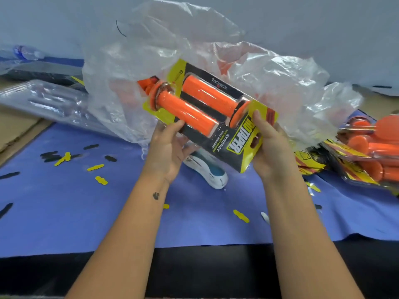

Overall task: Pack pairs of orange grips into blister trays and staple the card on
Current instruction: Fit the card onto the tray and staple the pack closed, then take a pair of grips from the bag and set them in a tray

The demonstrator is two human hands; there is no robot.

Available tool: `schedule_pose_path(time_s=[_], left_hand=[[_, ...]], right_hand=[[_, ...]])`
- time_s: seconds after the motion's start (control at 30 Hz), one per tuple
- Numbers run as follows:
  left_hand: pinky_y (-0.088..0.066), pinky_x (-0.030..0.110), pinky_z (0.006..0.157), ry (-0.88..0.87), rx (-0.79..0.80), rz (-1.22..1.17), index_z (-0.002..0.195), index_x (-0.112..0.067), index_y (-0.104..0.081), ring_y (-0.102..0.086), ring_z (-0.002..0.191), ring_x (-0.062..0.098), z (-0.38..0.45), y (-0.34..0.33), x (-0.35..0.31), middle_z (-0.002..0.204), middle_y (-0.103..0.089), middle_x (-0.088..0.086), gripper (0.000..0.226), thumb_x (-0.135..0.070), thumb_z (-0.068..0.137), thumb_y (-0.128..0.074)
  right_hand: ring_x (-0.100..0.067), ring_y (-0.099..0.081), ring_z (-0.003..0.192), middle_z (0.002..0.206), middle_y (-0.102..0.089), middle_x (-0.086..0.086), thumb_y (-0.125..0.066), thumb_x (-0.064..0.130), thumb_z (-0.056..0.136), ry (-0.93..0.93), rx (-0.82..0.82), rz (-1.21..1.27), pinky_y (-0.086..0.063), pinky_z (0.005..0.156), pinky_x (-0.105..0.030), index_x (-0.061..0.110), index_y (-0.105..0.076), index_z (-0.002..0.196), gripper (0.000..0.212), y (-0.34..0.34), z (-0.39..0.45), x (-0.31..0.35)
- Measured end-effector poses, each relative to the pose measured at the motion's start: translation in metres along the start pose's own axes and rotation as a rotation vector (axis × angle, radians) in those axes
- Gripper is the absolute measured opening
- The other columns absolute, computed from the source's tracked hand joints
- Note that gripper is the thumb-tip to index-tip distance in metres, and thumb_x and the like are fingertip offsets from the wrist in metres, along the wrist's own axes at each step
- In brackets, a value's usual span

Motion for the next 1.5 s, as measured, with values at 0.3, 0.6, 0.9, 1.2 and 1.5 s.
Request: schedule_pose_path(time_s=[0.3, 0.6, 0.9, 1.2, 1.5], left_hand=[[-0.057, 0.031, 0.064, 0.084, 0.161, 0.099, 0.098, -0.028, -0.06, -0.071, 0.074, 0.019, -0.013, -0.108, 0.034, 0.084, -0.072, -0.006, 0.013, -0.016, 0.095, -0.058], [-0.058, 0.029, 0.065, 0.229, 0.25, 0.246, 0.099, -0.01, -0.055, -0.066, 0.073, 0.016, -0.038, -0.235, 0.124, 0.086, -0.062, 0.006, 0.012, -0.021, 0.096, -0.06], [-0.032, -0.001, 0.075, 0.248, 0.651, 0.789, 0.143, -0.026, -0.041, -0.04, 0.116, 0.001, -0.045, -0.239, 0.198, 0.143, -0.036, -0.009, 0.052, -0.019, 0.094, -0.058], [-0.044, 0.006, 0.063, 0.368, 0.633, 0.46, 0.104, -0.022, -0.056, -0.06, 0.073, -0.008, -0.036, -0.252, 0.18, 0.089, -0.06, -0.006, 0.043, 0.014, 0.089, -0.037], [-0.052, 0.019, 0.08, 0.007, 0.373, 0.585, 0.091, -0.026, -0.073, -0.066, 0.087, 0.004, -0.025, -0.167, 0.109, 0.086, -0.073, -0.009, 0.043, 0.009, 0.085, -0.049]], right_hand=[[-0.028, -0.069, 0.103, 0.109, -0.072, -0.011, -0.06, 0.02, 0.089, 0.128, -0.163, 0.047, -0.057, 0.087, -0.046, 0.011, -0.063, 0.116, 0.029, 0.091, -0.039, 0.079], [-0.027, -0.068, 0.103, 0.124, -0.065, -0.014, -0.063, 0.026, 0.082, 0.23, -0.462, 0.078, -0.055, 0.089, -0.053, 0.009, -0.056, 0.133, 0.054, 0.199, -0.076, 0.162], [-0.024, -0.062, 0.108, 0.113, -0.065, -0.009, -0.042, 0.024, 0.103, 0.197, -0.454, 0.337, -0.05, 0.093, -0.038, 0.013, -0.06, 0.113, 0.023, 0.213, -0.036, 0.166], [-0.01, -0.055, 0.051, 0.066, -0.061, -0.003, -0.046, 0.008, 0.097, 0.044, -0.603, 0.068, -0.044, 0.047, -0.018, 0.009, -0.062, 0.081, 0.023, 0.165, -0.017, 0.112], [-0.003, -0.058, 0.07, 0.074, -0.063, 0.008, -0.048, 0.001, 0.083, 0.365, -0.607, -0.438, -0.047, 0.069, -0.024, 0.023, -0.059, 0.077, 0.025, 0.07, -0.029, 0.032]])
Point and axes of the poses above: each hand's wrist, its own z-axis towards the middle knuckle, its own y-axis out of the back of the hand, x = y × z, the point moved 3 cm from there along z, towards the middle knuckle
